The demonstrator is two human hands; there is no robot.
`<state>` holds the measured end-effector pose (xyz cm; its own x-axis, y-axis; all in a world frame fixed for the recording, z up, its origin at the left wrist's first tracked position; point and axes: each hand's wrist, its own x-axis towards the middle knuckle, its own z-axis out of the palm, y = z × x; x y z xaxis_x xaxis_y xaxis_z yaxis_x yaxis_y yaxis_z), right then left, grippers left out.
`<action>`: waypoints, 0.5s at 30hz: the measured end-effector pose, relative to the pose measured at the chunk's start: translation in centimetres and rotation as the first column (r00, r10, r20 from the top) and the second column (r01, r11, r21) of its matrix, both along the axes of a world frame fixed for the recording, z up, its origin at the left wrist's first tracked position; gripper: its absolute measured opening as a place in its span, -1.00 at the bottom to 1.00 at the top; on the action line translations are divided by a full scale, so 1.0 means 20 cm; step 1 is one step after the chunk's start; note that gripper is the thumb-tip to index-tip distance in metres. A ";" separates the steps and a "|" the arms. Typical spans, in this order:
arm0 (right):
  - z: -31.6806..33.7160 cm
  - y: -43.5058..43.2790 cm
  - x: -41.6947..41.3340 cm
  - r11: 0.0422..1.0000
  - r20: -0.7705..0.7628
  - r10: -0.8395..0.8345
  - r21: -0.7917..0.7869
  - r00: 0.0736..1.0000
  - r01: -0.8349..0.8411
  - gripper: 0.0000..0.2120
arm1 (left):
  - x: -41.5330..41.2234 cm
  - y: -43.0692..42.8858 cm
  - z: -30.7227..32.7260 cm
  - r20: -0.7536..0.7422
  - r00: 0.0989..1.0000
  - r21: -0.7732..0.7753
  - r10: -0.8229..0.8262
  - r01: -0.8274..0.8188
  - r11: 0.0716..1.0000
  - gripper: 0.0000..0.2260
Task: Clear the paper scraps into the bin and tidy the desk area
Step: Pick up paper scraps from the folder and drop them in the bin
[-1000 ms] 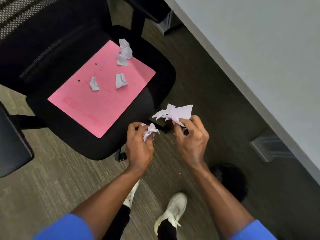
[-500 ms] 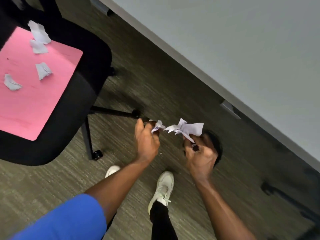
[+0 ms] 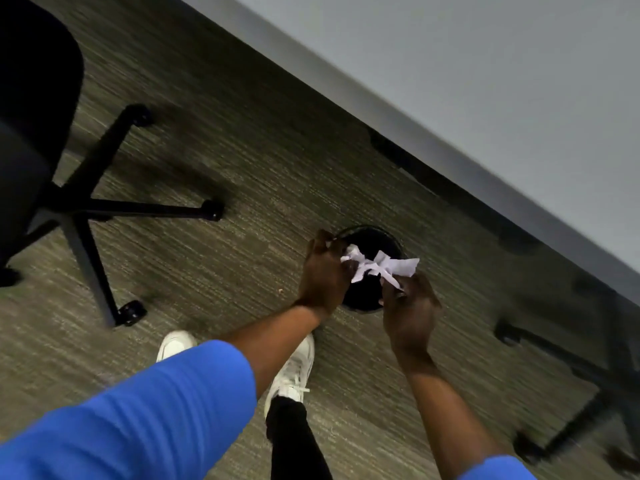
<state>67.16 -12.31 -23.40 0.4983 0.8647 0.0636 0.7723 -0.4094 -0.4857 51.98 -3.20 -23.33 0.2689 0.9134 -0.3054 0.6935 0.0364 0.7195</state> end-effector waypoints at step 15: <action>-0.30 0.12 0.16 0.932 -0.188 -0.137 -0.358 0.972 0.062 -0.63 | 0.22 0.06 -0.35 -0.073 0.991 -0.372 -0.108 0.074 0.925 -0.58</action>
